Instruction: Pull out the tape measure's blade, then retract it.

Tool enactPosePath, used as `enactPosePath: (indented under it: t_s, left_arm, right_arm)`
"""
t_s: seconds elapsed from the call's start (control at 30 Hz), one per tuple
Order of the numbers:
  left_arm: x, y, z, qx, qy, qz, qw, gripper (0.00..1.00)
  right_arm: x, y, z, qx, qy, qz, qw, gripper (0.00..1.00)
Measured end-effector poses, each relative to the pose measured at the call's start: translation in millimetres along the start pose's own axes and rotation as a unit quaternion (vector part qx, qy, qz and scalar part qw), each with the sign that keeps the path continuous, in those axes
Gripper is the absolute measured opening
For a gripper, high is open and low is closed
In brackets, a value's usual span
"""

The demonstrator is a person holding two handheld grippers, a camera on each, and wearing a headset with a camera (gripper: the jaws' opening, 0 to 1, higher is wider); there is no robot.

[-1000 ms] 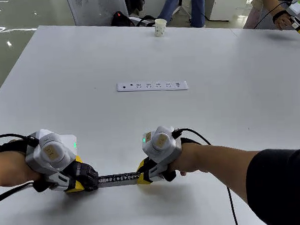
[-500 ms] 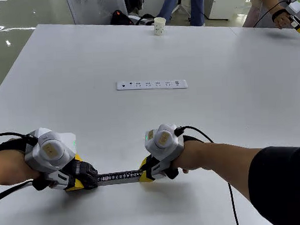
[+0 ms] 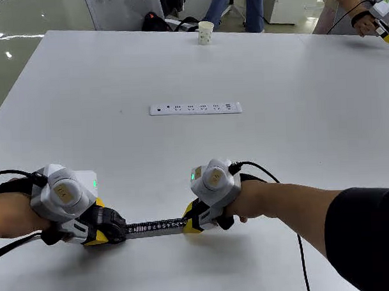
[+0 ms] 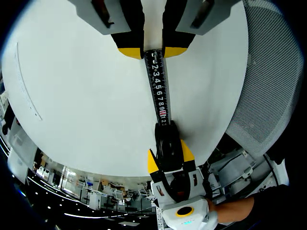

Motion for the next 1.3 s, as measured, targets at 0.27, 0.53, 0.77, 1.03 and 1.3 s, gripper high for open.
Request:
enactPosePath:
  t_s: [0.27, 0.53, 0.77, 1.03, 1.3]
  left_arm:
    - [1.0, 0.7, 0.6, 0.0, 0.0, 0.0, 1.0, 0.31]
    - [2.2, 2.0, 1.4, -0.001, 0.0, 0.0, 1.0, 0.31]
    - [2.1, 0.6, 1.3, -0.001, -0.001, -0.001, 1.0, 0.31]
    - [0.8, -1.1, 0.9, -0.002, -0.001, -0.001, 1.0, 0.31]
    - [0.5, -1.8, 0.6, -0.002, -0.001, -0.001, 1.0, 0.31]
  right_arm:
    - [3.3, -1.0, -2.2, 0.0, 0.002, 0.001, 1.0, 0.1]
    - [6.4, -2.0, -4.1, 0.002, 0.004, 0.003, 1.0, 0.1]
    - [9.3, -3.6, -5.6, 0.002, 0.005, 0.005, 1.0, 0.1]
    - [12.7, -4.3, -8.5, 0.003, 0.007, 0.008, 0.9999, 0.1]
    - [16.7, -5.2, -10.9, 0.003, 0.009, 0.006, 0.9999, 0.1]
Point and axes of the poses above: the centre of the closed fingertips' face, and the gripper's own axes: z roughly forward along the fingers, y roughly to its left, x roughly out of its underside, the point moved 3 cm from there along -z, roughly backward along the fingers, and after that the axes turned 13 degrees about x, right-handed, at the moved point
